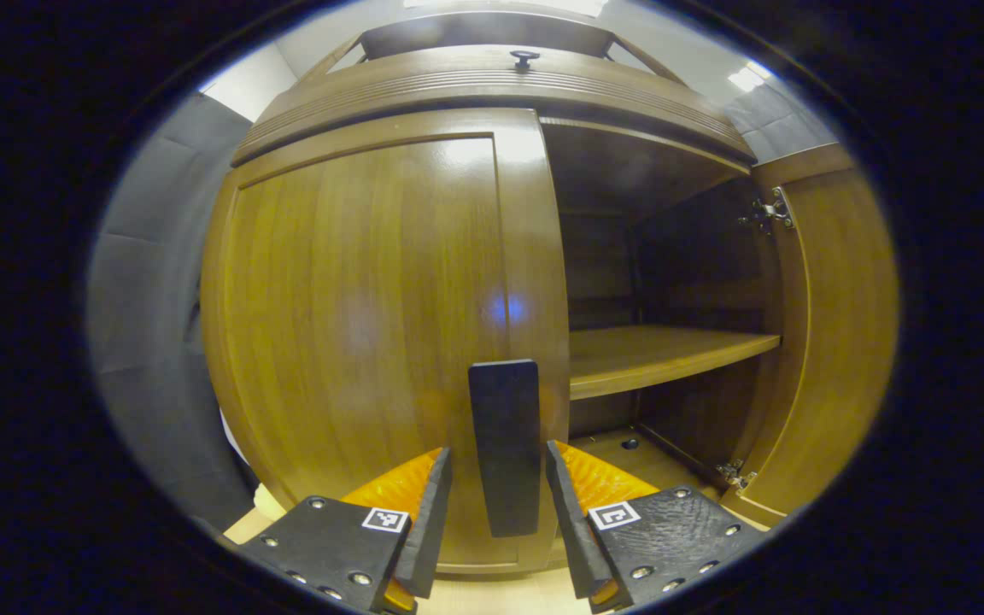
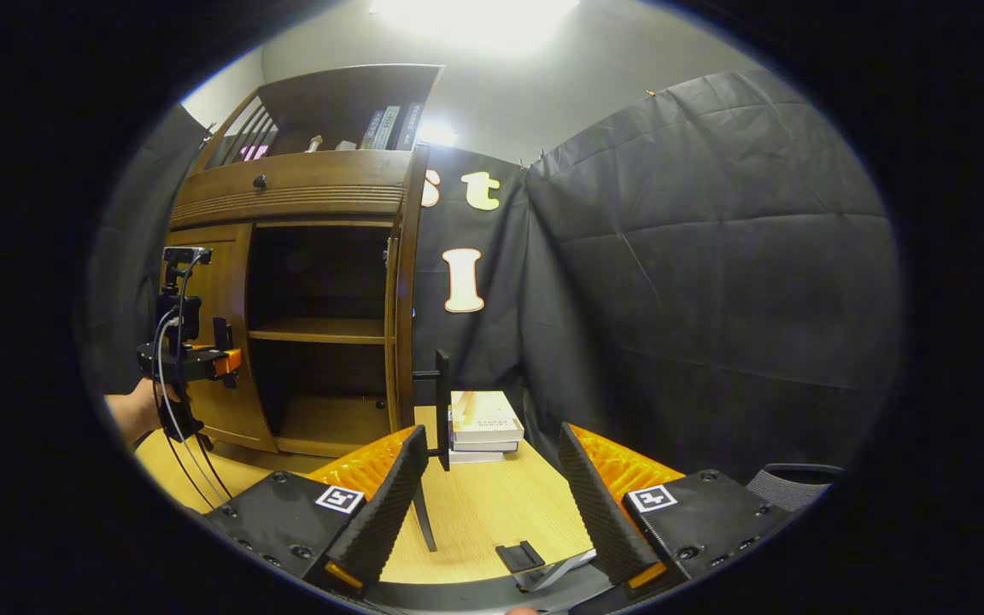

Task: Open the right door of the double-door shoe cabinet with the right hand, and open the left door with the left hand.

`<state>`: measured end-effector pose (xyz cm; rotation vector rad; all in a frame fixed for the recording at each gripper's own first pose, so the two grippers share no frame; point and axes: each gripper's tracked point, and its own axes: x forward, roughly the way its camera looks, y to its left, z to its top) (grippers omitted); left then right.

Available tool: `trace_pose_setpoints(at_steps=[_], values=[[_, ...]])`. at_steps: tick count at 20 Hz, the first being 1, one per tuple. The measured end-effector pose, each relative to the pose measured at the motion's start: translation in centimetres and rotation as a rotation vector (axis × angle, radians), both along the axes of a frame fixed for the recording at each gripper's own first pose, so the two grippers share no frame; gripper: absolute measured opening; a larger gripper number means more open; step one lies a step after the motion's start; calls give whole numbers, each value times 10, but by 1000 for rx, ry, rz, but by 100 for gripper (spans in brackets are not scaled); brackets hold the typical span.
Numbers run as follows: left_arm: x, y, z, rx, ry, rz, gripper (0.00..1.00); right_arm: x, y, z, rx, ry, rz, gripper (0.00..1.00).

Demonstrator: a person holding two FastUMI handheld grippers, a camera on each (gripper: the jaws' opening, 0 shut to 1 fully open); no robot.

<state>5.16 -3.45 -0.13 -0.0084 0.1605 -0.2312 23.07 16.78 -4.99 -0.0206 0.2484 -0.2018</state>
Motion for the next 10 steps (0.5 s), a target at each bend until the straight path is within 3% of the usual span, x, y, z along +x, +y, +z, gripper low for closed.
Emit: trace_pose_setpoints(at_steps=[2, 5, 6, 10], values=[[-4, -2, 4, -21, -6, -3, 67, 1, 1, -1, 1, -1, 0, 98], [3, -6, 2, -25, -13, -3, 44, 1, 2, 0, 9, -1, 1, 98], [0, -6, 4, -25, -7, 4, 31, 1, 3, -1, 11, -2, 4, 98], [-4, -3, -2, -35, 25, 13, 27, 2, 6, -1, 20, -8, 17, 97]])
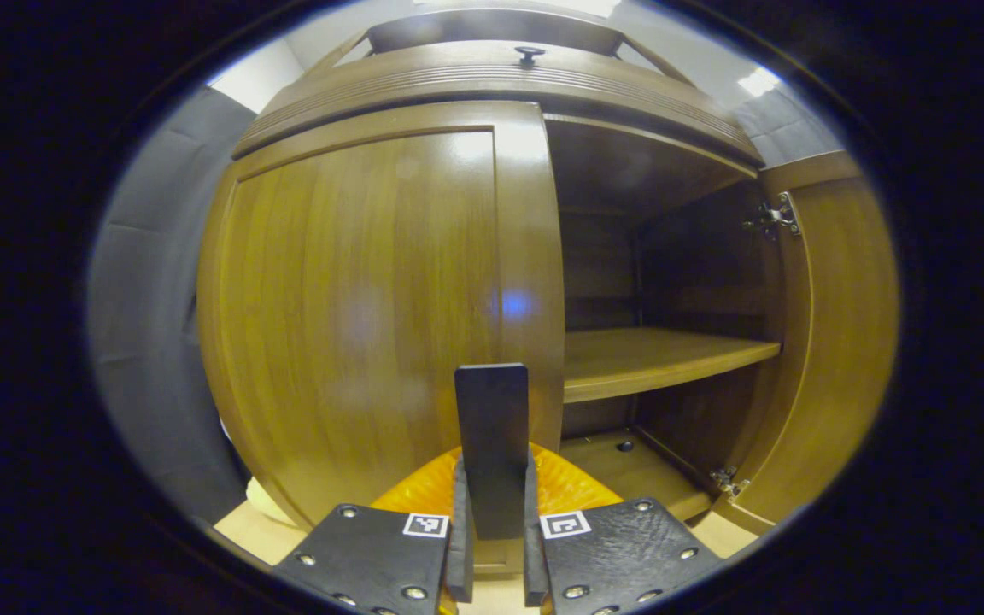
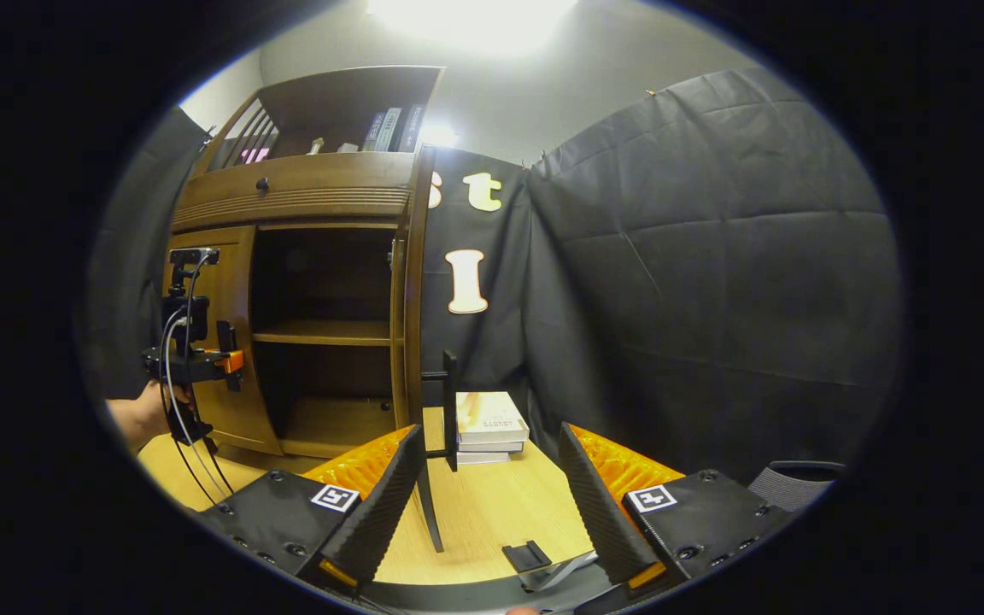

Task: Open the right door of the double-door shoe cabinet with the right hand, and open the left door with the left hand.

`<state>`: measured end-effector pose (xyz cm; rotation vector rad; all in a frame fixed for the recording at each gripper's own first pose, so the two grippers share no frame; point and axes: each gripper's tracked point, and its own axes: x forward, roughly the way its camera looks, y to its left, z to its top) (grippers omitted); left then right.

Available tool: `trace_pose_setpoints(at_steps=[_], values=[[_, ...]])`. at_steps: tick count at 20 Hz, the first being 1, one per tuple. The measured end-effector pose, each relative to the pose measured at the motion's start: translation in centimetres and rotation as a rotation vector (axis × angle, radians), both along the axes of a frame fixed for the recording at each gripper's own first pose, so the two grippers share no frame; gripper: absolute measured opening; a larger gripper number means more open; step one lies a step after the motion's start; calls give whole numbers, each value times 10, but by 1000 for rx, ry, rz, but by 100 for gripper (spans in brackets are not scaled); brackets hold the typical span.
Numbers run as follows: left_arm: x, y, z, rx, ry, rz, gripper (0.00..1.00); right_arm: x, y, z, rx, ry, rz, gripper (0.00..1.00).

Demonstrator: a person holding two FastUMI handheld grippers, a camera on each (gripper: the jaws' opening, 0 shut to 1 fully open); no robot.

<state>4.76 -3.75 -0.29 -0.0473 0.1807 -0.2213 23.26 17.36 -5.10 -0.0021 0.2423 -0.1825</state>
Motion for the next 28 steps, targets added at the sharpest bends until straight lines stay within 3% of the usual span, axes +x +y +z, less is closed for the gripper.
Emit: trace_pose_setpoints(at_steps=[3, 9, 19, 26, 28], values=[[-3, 2, 5, 0, 0, 4, 23, 1, 2, 1, 10, -8, 12, 98], [-19, 7, 22, -5, 18, 16, 27, 3, 10, 0, 48, -23, 55, 97], [-65, 38, 37, 14, 25, 108, 26, 7, 34, -1, 115, -41, 195, 99], [-64, 46, 80, 42, 28, 161, 26, 7, 49, -2, 152, -42, 255, 92], [-61, 46, 82, 34, 33, 164, 26, 4, 50, -2, 151, -37, 261, 96]])
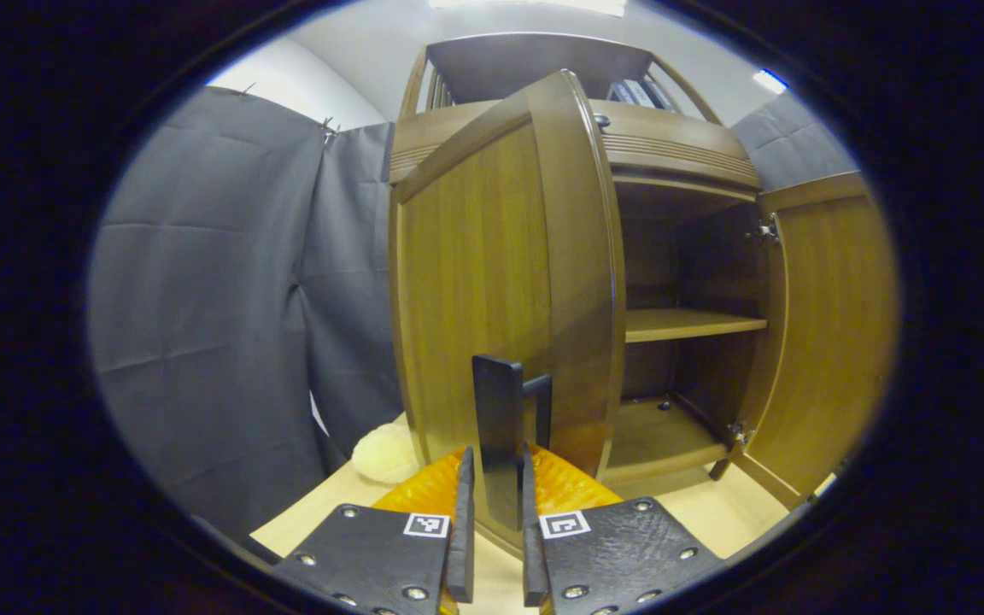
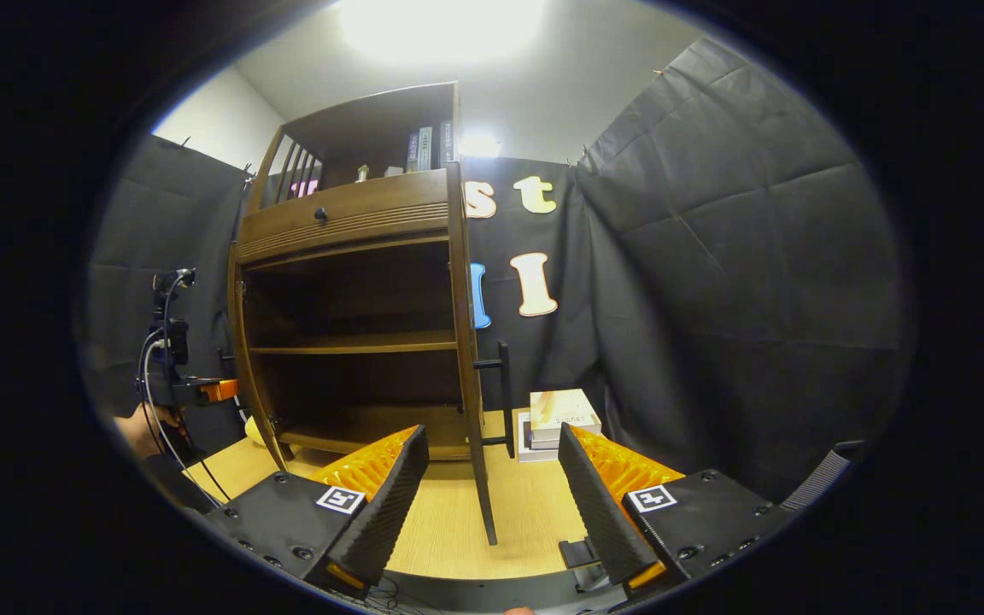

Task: Open the right door of the double-door shoe cabinet with the right hand, and open the left door with the left hand.

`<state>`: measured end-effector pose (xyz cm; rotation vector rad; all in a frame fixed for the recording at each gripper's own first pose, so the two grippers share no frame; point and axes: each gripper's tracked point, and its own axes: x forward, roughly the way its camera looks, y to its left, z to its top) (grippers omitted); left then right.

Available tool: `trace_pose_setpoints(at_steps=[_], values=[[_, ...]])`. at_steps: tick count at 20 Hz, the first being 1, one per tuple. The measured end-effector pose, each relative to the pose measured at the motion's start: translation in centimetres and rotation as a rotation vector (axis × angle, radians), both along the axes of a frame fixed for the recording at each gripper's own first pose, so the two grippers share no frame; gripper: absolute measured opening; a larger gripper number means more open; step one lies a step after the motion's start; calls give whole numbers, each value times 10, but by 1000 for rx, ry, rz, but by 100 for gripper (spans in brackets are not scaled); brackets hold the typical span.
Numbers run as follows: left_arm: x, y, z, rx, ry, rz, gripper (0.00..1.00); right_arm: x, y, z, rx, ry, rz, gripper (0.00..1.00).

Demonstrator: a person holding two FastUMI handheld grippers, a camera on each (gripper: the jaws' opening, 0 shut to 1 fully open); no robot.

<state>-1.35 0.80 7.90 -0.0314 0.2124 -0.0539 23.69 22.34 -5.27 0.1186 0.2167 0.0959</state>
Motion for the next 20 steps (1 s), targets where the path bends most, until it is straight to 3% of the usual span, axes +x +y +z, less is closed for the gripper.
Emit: trace_pose_setpoints(at_steps=[4, 9, 10, 16, 17, 18, 19, 20], values=[[15, 2, 12, 3, -4, -19, 26, -1, 5, 0, 4, 3, 4, 92], [4, 18, 11, -12, -3, -40, 26, -4, 14, 1, 8, 8, 17, 96], [4, 21, 11, -11, -3, -43, 26, -5, 12, 2, -2, 3, 18, 92], [0, 27, 19, -23, -6, -75, 24, -4, 18, 5, -29, -13, 46, 92], [1, 29, 20, -23, -7, -76, 24, -4, 20, 5, -30, -13, 50, 97], [1, 30, 20, -21, -9, -76, 23, -3, 21, 6, -33, -14, 52, 92], [1, 32, 19, -19, -9, -75, 23, -3, 22, 6, -35, -13, 54, 97], [2, 33, 20, -19, -9, -73, 23, -4, 22, 6, -38, -14, 57, 92]])
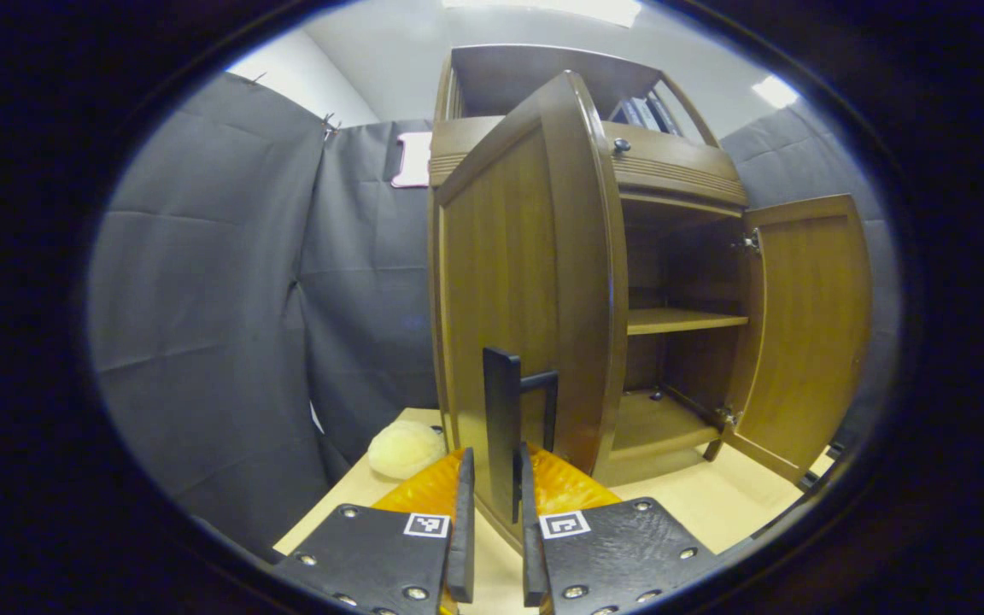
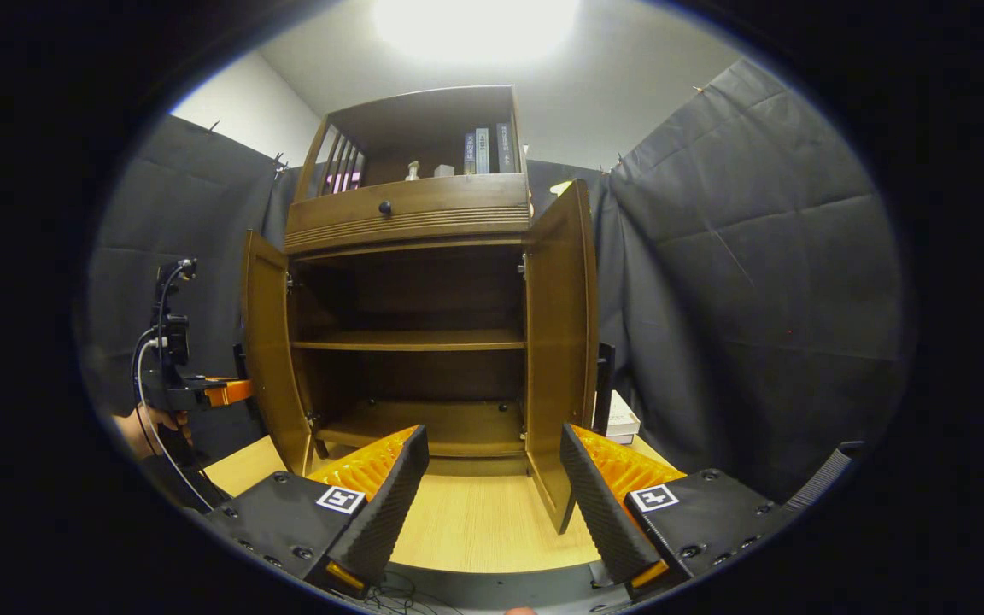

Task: Open the right door of the double-door shoe cabinet with the right hand, and open the left door with the left hand.

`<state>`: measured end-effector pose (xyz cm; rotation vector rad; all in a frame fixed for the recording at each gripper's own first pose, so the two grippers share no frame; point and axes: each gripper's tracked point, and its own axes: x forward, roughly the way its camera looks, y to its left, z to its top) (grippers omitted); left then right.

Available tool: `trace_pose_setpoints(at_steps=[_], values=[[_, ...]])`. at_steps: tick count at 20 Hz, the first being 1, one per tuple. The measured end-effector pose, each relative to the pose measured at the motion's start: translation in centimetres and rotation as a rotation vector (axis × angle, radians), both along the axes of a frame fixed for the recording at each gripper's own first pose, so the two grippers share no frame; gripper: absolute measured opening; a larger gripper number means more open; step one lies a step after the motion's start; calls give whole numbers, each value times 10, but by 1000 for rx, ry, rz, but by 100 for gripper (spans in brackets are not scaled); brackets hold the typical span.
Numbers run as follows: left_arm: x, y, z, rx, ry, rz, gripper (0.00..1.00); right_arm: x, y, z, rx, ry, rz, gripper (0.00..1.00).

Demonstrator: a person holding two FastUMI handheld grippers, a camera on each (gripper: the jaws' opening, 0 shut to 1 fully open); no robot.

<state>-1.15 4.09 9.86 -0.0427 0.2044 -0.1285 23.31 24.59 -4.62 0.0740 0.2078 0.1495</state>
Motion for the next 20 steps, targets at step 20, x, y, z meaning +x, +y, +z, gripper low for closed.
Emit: trace_pose_setpoints(at_steps=[20], values=[[-5, 53, -7, -26, -16, 129, 13, -2, 15, 4, -37, -19, 47, 92]])
